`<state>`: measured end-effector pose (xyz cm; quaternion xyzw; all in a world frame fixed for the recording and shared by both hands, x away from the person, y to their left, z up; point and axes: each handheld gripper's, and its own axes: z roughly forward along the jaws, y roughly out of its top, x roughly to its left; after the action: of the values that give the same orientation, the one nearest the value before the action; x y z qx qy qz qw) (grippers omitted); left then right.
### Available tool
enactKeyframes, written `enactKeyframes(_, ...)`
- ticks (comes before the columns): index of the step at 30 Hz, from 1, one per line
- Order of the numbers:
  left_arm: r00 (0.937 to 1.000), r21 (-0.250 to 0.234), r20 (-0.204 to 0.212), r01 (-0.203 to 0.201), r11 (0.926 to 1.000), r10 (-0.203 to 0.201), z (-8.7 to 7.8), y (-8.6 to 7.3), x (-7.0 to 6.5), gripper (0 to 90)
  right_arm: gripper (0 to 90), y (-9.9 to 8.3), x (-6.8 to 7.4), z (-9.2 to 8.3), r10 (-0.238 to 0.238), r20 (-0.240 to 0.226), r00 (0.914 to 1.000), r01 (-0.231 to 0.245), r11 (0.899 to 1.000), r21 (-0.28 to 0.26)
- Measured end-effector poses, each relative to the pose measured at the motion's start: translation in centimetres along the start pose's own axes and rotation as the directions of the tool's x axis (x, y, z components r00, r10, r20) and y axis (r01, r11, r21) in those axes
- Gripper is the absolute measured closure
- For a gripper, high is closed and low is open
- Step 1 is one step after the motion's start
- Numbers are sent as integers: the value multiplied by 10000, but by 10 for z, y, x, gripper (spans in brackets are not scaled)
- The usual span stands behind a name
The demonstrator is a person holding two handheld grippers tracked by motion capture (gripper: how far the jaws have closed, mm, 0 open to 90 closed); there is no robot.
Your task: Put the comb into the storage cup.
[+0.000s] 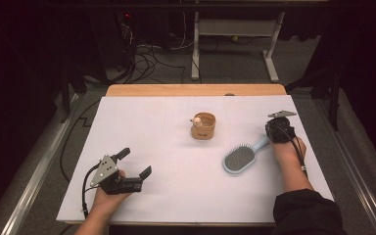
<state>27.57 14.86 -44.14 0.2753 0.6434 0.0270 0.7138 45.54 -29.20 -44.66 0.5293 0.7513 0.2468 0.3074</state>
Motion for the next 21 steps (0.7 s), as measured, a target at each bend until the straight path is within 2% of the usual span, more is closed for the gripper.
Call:
enactKeyframes(6, 10000, 44, 55, -49, 10000, 49, -1, -1, 0, 3, 900, -1, -2, 0, -204, 124, 9997, 200, 9994, 275)
enactKeyframes(13, 10000, -42, 58, -52, 10000, 52, -1, 0, 0, 4, 900, -6, -2, -4, -437, 7, 9990, 436, 9971, 630)
enactKeyframes(17, 9999, -22, 91, -87, 10000, 87, -1, 1, 0, 3, 900, -14, -1, -10, -552, -104, 9984, 558, 9956, 751)
enactKeyframes(21, 10000, -92, 59, 77, 9999, -77, -1, 2, -1, 4, 900, -24, -3, -21, -532, -252, 9983, 551, 9950, 830)
